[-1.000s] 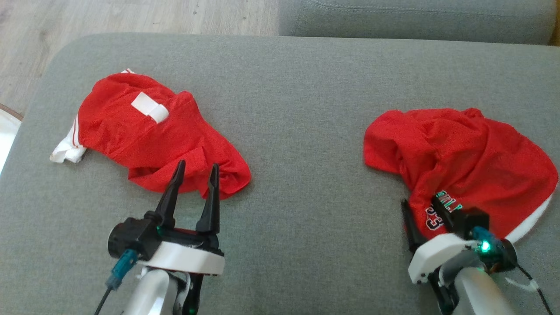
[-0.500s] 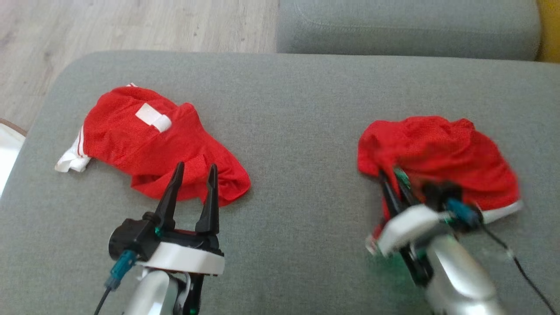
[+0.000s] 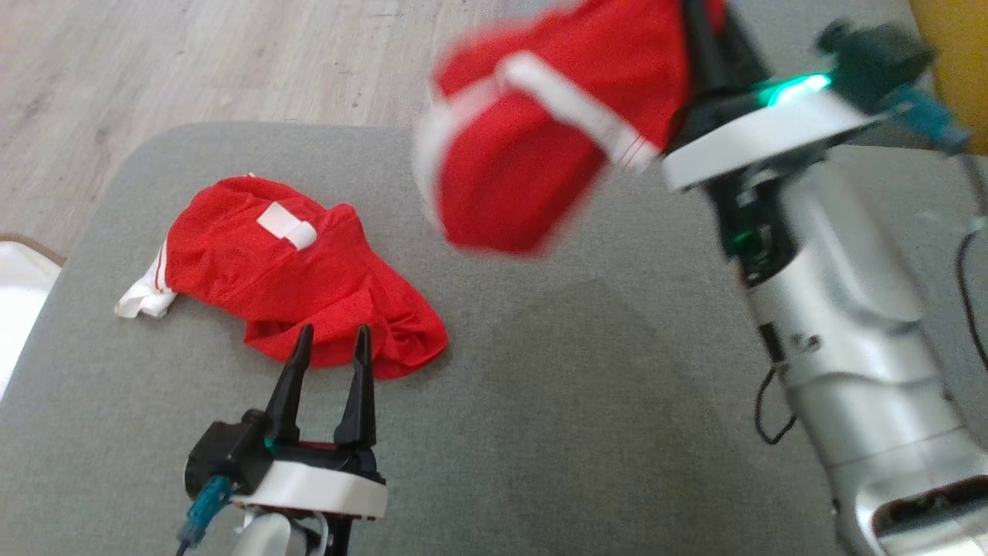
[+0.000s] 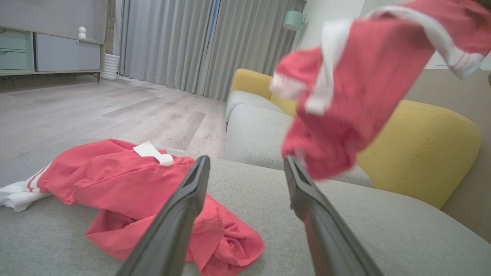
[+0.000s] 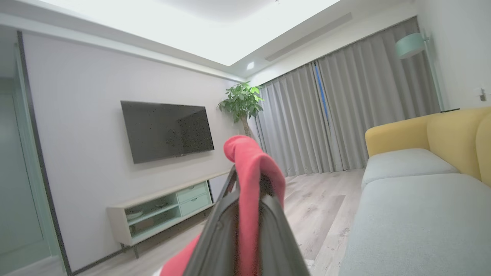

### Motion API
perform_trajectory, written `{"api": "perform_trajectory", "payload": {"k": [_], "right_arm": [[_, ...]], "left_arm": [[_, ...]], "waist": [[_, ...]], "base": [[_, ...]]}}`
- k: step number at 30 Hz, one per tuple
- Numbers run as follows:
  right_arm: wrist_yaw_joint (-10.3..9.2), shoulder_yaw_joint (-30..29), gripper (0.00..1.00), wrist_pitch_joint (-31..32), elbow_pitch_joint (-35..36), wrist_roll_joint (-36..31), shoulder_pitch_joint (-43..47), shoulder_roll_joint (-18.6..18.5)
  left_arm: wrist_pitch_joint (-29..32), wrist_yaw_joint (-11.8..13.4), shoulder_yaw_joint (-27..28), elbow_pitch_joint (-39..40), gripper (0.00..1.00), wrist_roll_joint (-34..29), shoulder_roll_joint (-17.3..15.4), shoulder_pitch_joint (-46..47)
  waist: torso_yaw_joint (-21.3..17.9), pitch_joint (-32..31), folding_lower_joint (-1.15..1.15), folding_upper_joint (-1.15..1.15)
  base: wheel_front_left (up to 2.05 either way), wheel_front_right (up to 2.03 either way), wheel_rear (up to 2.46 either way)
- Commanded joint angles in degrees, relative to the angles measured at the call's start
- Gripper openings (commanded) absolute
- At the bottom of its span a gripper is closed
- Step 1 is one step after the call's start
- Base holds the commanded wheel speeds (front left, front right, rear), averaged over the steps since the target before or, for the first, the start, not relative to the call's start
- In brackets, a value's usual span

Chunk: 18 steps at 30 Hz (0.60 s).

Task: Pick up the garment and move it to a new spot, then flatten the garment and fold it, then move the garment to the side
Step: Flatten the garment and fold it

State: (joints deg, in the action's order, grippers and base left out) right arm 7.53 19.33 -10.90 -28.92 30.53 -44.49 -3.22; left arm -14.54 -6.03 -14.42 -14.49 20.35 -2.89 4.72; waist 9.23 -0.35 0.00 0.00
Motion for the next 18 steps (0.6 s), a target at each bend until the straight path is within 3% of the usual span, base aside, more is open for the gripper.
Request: {"api": "perform_trajectory", "payload": {"k": [1,7,10,11,12,13,18], "right_arm": [[-0.04,-1.8,0.00,1.0,2.2,1.3,-0.3,-0.4],[-0.04,-11.5,0.00,6.9,6.0,5.6,11.7,-5.0],[-0.04,-15.5,0.00,11.5,4.2,7.1,20.3,-6.3],[-0.04,-17.1,0.32,12.3,2.6,6.1,22.5,-7.1],[-0.04,-18.1,0.87,12.8,0.6,3.8,24.4,-8.0],[-0.04,-19.2,1.00,13.2,-1.4,1.9,25.8,-8.4],[-0.04,-24.3,1.00,9.2,-5.4,-7.4,26.3,-6.1]], "left_arm": [[-0.5,0.3,2.5,2.2,1.00,-0.2,0.0,1.6],[-0.5,0.1,2.4,2.6,1.00,-0.6,0.0,1.5],[-0.5,-0.1,2.1,2.6,1.00,-0.9,0.0,1.8],[-0.5,-0.2,1.9,2.6,1.00,-1.1,0.0,2.0],[-0.5,-0.3,1.7,2.5,1.00,-1.3,0.0,2.3],[-0.5,-0.3,1.4,2.3,1.00,-1.5,0.0,2.6],[-0.5,-0.6,1.4,2.3,1.00,-1.9,0.0,3.9]], "waist": [[-0.4,-0.1,0.00,0.00],[-2.5,0.6,0.00,0.00],[-4.1,1.6,0.00,0.00],[-4.5,1.9,0.00,0.00],[-5.0,2.3,0.00,0.00],[-5.4,2.5,0.00,0.00],[-7.7,3.7,0.00,0.00]], "base": [[0.00,0.00,0.00],[0.00,0.00,0.00],[0.00,0.00,0.00],[0.00,0.00,0.00],[0.00,0.00,0.00],[0.00,0.00,0.00],[0.00,0.00,0.00]]}}
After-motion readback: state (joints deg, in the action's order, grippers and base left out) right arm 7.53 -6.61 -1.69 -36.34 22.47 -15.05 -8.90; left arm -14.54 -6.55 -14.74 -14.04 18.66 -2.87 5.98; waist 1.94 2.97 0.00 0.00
